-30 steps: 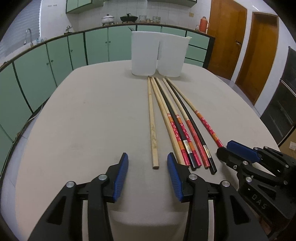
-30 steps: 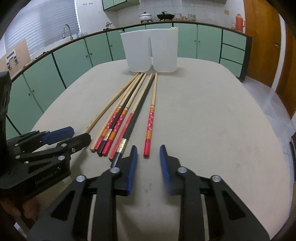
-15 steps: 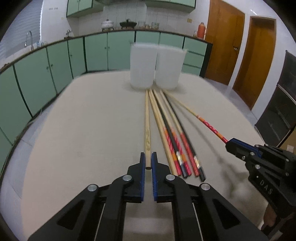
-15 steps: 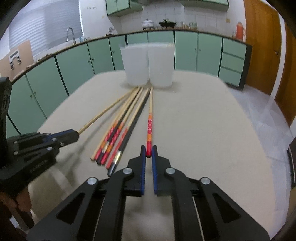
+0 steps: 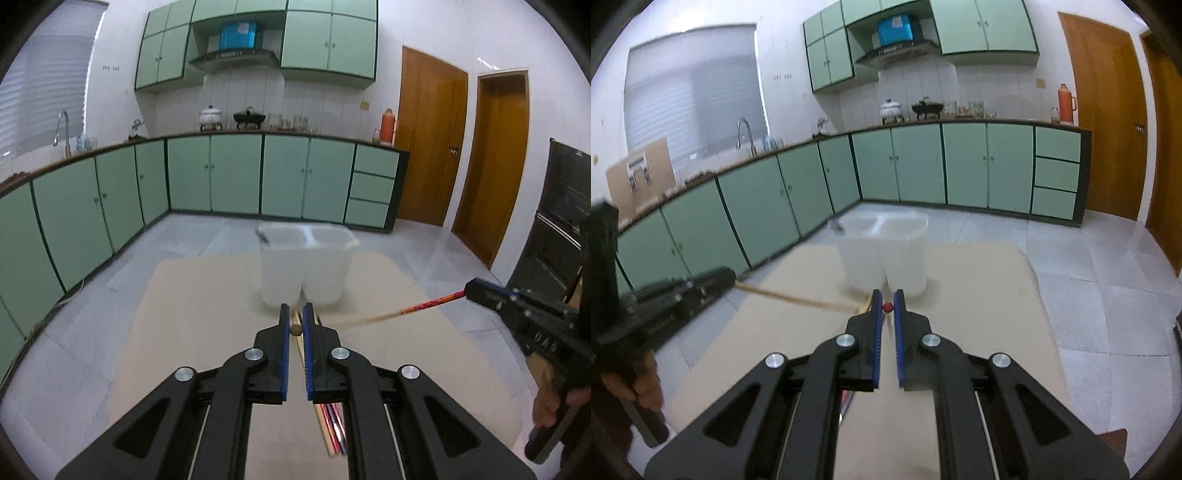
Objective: Organize utensils
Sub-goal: 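Lift the red chopstick upright over the holder while the left tool lifts the bamboo chopstick, then lower the red chopstick into the holder and open the right tool while the left tool releases its chopstick, then move both tools down to the chopsticks on the mat and grasp a black chopstick with the right tool, then grasp a bamboo chopstick with the left tool while the right tool holds the black chopstick, then lift both chopsticks upright and carry them over the white holder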
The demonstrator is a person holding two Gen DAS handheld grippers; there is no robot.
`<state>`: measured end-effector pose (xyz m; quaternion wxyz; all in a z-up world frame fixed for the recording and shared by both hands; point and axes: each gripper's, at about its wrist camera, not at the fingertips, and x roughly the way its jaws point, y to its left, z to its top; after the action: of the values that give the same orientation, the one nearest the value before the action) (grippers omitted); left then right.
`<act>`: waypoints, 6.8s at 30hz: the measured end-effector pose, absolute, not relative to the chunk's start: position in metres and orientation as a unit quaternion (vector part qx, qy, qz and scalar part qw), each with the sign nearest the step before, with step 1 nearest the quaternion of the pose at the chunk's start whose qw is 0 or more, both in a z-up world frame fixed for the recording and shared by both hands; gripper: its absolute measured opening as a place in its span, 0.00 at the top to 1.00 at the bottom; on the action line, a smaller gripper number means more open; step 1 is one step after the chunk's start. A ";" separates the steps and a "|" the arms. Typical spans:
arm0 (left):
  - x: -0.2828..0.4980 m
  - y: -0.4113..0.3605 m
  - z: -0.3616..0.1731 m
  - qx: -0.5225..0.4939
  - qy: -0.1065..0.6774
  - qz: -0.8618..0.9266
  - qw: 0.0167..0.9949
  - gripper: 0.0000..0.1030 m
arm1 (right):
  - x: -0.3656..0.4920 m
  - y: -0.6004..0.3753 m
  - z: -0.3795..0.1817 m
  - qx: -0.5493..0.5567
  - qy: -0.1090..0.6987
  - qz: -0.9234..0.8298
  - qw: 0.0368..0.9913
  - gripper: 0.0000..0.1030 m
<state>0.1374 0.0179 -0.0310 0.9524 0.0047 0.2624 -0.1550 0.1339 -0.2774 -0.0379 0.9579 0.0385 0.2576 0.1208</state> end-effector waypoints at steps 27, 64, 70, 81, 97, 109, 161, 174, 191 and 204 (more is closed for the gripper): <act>0.180 0.014 0.039 -0.007 0.208 -0.181 0.961 0.94 | 0.210 -0.288 0.059 0.047 0.226 0.160 0.960 0.95; 0.309 -0.025 0.089 -0.029 0.053 -0.150 0.987 0.94 | 0.340 -0.281 0.048 0.022 0.210 0.122 0.970 0.95; 0.318 -0.033 0.076 -0.020 0.055 -0.141 0.988 0.94 | 0.342 -0.279 0.040 0.024 0.217 0.118 0.969 0.95; 0.316 -0.021 0.045 -0.011 0.135 -0.136 0.981 0.51 | 0.334 -0.295 0.024 0.027 0.225 0.089 0.970 0.67; 0.206 0.007 -0.064 -0.012 0.326 -0.149 0.934 0.36 | 0.198 -0.300 -0.076 0.051 0.284 0.067 0.955 0.34; 0.135 0.019 -0.155 0.020 0.417 -0.155 0.895 0.36 | 0.127 -0.258 -0.158 0.055 0.354 0.070 0.931 0.34; 0.110 -0.002 -0.175 0.025 0.415 -0.157 0.896 0.35 | 0.106 -0.241 -0.195 0.014 0.384 0.059 0.921 0.95; 0.115 -0.010 -0.183 0.060 0.417 -0.123 0.898 0.35 | 0.104 -0.256 -0.196 0.031 0.383 0.055 0.922 0.94; 0.114 -0.001 -0.183 0.035 0.411 -0.124 0.903 0.64 | 0.107 -0.251 -0.198 0.024 0.385 0.060 0.921 0.93; 0.108 -0.006 -0.160 0.024 0.392 -0.146 0.908 0.93 | 0.104 -0.254 -0.180 0.020 0.370 0.068 0.926 0.94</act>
<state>0.1081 -0.0058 -0.1604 0.9079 0.0240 0.3922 -0.1458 0.1042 -0.2543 -0.1797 0.9264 0.0197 0.3697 0.0683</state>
